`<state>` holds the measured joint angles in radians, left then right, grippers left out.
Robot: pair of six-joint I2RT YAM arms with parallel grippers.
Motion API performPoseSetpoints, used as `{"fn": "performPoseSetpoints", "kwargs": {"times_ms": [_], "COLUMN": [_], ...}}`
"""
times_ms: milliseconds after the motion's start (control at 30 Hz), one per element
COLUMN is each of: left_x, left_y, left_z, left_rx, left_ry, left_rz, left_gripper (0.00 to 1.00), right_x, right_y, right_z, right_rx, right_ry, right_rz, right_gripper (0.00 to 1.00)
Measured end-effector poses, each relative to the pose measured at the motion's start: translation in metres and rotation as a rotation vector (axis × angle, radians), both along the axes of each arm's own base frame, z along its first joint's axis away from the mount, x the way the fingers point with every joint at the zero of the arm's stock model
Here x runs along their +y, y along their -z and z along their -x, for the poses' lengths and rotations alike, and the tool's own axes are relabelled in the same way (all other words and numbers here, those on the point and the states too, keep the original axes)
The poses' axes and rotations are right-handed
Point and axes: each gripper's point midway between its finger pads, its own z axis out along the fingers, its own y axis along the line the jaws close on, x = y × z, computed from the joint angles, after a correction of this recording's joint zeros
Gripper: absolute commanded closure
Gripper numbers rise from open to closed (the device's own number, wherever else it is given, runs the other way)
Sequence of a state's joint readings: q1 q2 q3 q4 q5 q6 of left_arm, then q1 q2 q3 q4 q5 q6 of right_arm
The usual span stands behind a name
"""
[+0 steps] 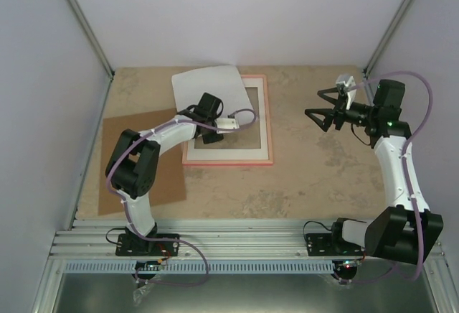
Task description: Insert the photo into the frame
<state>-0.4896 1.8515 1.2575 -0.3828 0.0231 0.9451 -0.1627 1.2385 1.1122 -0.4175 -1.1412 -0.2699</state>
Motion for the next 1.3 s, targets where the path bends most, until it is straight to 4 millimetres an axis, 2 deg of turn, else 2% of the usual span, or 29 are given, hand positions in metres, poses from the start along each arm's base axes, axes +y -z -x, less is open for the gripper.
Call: {"fn": "performPoseSetpoints", "kwargs": {"times_ms": [167, 567, 800, 1133, 1300], "left_x": [-0.006, -0.013, -0.013, -0.018, -0.023], "left_y": [0.017, 0.009, 0.006, 0.002, -0.015], "left_z": [0.021, 0.034, 0.055, 0.056, 0.046], "left_rx": [0.044, 0.035, 0.036, 0.039, 0.015], "left_ry": [0.042, 0.09, 0.117, 0.126, 0.124], "left_rz": [-0.021, -0.014, -0.015, 0.005, 0.037], "left_gripper": [1.0, 1.0, 1.0, 1.0, 1.0], "right_x": [0.0, 0.0, 0.001, 0.001, 0.002], "right_y": [0.006, 0.006, 0.004, 0.006, 0.005], "right_z": [0.002, 0.002, 0.003, 0.005, 0.006], "right_rx": [0.023, 0.031, 0.028, 0.038, 0.035], "right_ry": [0.004, 0.004, 0.0, -0.002, -0.004], "right_rz": [-0.019, -0.034, -0.042, -0.048, -0.049], "right_gripper": [0.02, 0.02, 0.02, 0.02, 0.02]}}
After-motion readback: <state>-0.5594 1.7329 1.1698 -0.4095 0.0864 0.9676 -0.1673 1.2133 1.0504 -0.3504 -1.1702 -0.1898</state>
